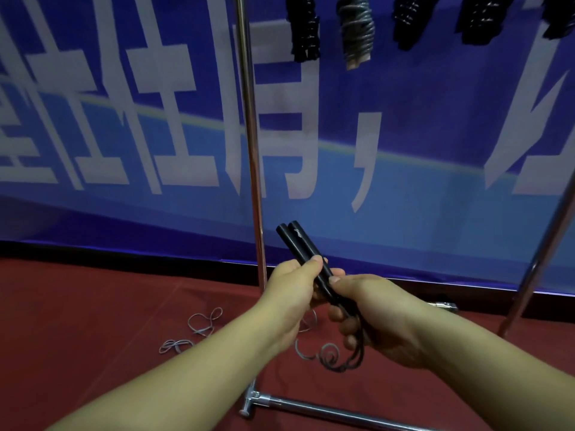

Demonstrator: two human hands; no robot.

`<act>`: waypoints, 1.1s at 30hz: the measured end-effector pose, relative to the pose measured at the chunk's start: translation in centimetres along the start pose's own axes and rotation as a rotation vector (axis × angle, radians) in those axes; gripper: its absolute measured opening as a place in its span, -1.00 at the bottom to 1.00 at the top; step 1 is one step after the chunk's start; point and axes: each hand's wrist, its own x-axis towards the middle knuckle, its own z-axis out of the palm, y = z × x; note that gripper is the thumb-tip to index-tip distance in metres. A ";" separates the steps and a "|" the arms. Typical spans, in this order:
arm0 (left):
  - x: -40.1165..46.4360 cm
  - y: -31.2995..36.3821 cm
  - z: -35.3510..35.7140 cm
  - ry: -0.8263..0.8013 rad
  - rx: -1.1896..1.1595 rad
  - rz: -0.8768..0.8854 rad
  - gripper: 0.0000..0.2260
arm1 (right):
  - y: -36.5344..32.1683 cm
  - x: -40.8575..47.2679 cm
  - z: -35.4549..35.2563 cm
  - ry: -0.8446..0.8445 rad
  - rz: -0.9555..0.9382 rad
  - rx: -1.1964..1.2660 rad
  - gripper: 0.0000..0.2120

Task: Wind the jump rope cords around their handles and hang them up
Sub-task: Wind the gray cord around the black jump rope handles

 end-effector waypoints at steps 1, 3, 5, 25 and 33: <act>0.2 -0.2 -0.1 -0.001 0.005 -0.001 -0.84 | 0.1 0.0 0.0 -0.001 0.002 -0.009 -0.73; 0.5 -0.7 -0.2 0.010 0.023 0.003 -0.84 | 0.2 0.0 0.0 -0.028 0.007 -0.014 -0.73; 1.1 -0.7 -0.2 0.047 -0.001 0.012 -0.84 | 0.2 0.0 -0.2 -0.070 0.002 -0.018 -0.73; 3.2 -0.2 -4.2 0.151 0.262 0.186 -0.86 | 0.5 -0.5 -5.0 -0.180 -0.074 -0.538 -0.79; 2.9 0.3 -7.2 0.177 0.490 0.232 -0.82 | 1.5 -1.3 -8.6 0.023 -0.058 -0.591 -0.70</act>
